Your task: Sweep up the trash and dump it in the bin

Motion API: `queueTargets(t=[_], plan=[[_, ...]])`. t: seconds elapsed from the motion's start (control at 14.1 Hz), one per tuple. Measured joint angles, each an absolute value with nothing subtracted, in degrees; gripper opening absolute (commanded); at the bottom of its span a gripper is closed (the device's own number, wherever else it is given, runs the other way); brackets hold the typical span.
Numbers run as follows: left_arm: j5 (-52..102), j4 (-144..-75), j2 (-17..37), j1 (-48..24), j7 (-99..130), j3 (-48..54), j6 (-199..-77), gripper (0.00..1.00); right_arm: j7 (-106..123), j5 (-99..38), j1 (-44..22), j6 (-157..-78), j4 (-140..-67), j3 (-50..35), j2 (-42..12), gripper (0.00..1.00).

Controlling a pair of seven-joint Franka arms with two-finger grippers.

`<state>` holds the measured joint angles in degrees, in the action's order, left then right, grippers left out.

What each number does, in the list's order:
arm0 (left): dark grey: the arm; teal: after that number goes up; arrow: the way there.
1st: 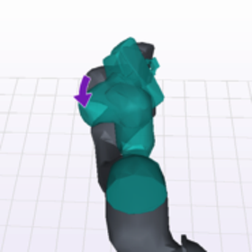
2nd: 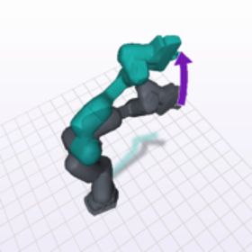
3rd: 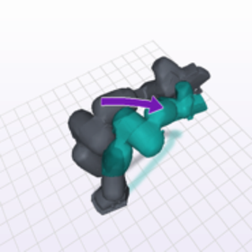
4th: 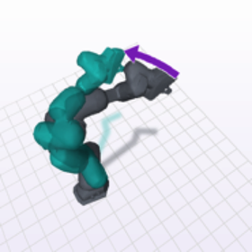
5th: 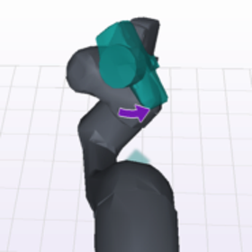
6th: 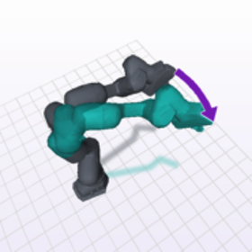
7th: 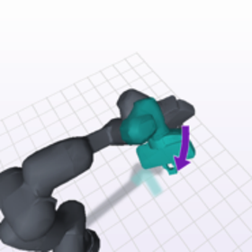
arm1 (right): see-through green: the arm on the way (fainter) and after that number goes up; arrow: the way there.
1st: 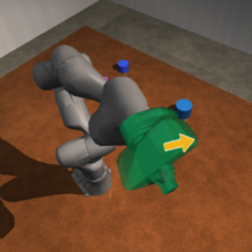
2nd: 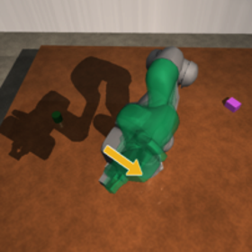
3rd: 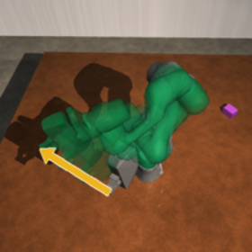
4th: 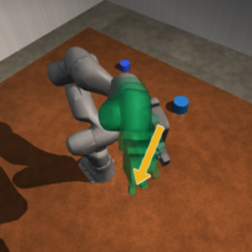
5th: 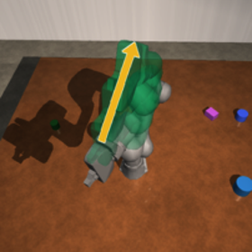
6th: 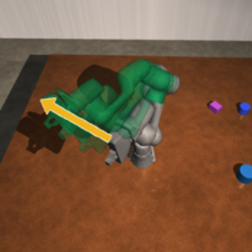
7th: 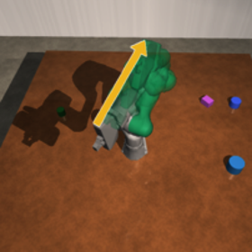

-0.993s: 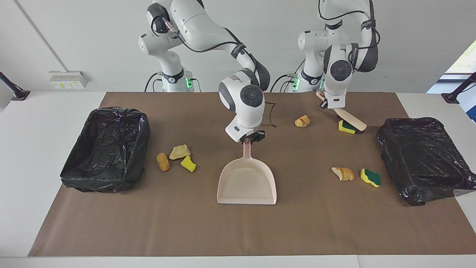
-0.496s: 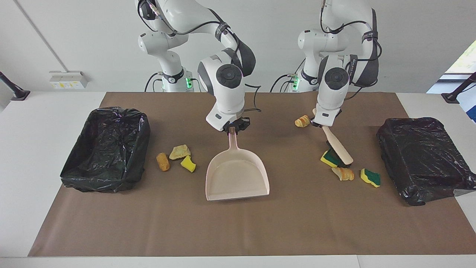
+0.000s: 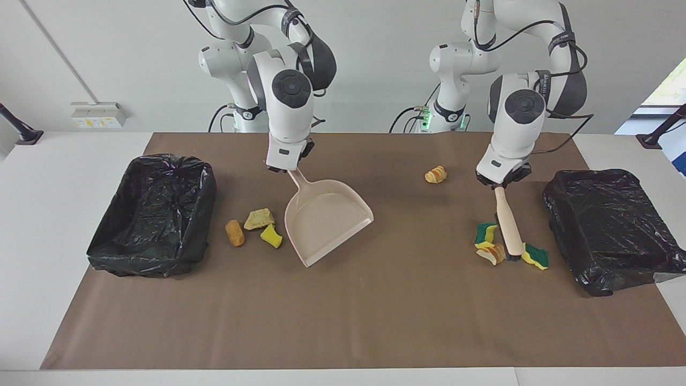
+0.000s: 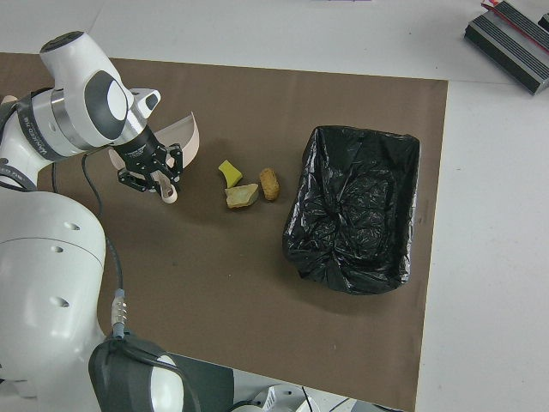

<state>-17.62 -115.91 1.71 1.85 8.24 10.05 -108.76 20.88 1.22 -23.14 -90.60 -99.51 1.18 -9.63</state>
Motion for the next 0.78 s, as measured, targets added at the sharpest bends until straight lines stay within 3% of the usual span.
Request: queueTargets(t=[0.35, 0.57, 0.78], plan=[[-25.45, -115.83, 6.27, 8.17, 3.51, 9.87, -115.65, 0.0, 46.3, 4.15, -21.0, -105.2, -111.34, 1.16, -6.34, 0.0], [-30.07, -115.8, 8.69, 8.97, 3.52, 9.86, -117.2, 0.0, 51.52, 5.47, -22.21, -113.75, -116.77, 0.89, -4.72, 0.0], [-30.38, -115.79, 9.3, 9.07, 3.51, 10.16, -117.63, 0.0, 51.25, 7.89, -25.19, -117.03, -119.24, 0.72, -4.71, 0.0]])
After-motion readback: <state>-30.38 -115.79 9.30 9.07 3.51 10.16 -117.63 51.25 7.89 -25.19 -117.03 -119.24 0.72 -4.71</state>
